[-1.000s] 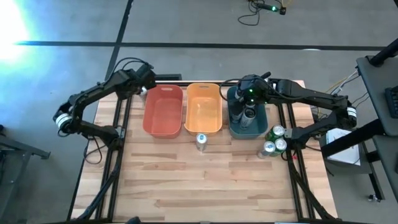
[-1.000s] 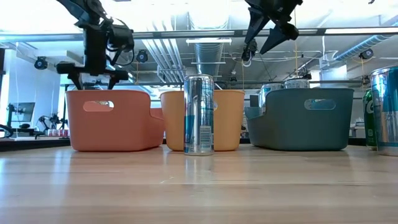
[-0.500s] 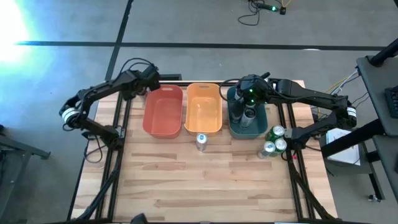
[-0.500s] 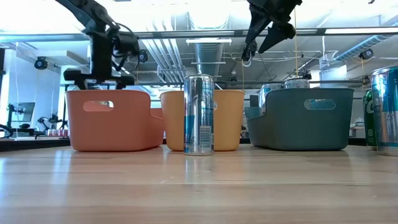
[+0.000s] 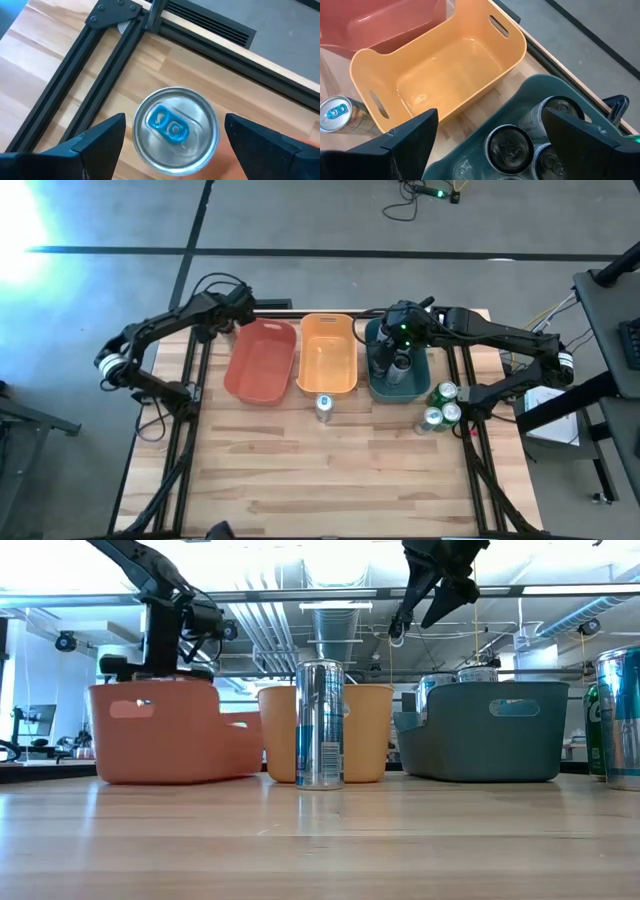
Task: Sort soda cans
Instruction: Put the blue soda can into the orange bin
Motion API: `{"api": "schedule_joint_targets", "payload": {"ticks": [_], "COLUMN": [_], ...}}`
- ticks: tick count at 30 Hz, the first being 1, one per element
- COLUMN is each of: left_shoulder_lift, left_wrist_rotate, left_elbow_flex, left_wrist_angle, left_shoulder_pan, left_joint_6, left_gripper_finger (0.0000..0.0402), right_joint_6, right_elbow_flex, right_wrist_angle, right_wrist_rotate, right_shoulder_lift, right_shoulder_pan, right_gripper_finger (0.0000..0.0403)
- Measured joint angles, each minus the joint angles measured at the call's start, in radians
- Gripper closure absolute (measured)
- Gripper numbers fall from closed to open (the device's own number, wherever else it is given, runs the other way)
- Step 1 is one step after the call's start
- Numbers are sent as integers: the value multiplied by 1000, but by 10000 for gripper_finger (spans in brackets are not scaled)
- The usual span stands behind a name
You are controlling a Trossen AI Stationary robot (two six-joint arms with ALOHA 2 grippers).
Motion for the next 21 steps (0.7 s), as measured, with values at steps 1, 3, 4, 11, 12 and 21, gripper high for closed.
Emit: {"api": "schedule_joint_targets", "payload": {"ticks": [1, 3, 4, 11, 12, 21], "left_shoulder_lift": [-3, -4, -4, 38, 46, 69], "left_wrist_rotate": [0, 0, 0, 0, 0, 19], "left_elbow_flex": [0, 0, 0, -5, -5, -5], "left_wrist_angle": [-6, -9, -10, 12, 17, 22], "left_shoulder_pan": [0, 2, 5, 17, 23, 46], "left_joint_6": [0, 1, 2, 0, 0, 16], "left_gripper_finger": [77, 77, 77, 77, 77, 127], "right_joint_6": [0, -2, -12, -24, -24, -11], "right_elbow_flex": [0, 0, 0, 0, 0, 0], "right_wrist_angle": [0, 1, 1, 3, 2, -22], "right_wrist_rotate": [0, 0, 0, 0, 0, -1], "right_shoulder_lift": [0, 0, 0, 0, 0, 0], "right_shoulder_pan": [0, 0, 0, 0, 0, 0], "right_gripper_finger": [50, 51, 51, 51, 51, 51]}}
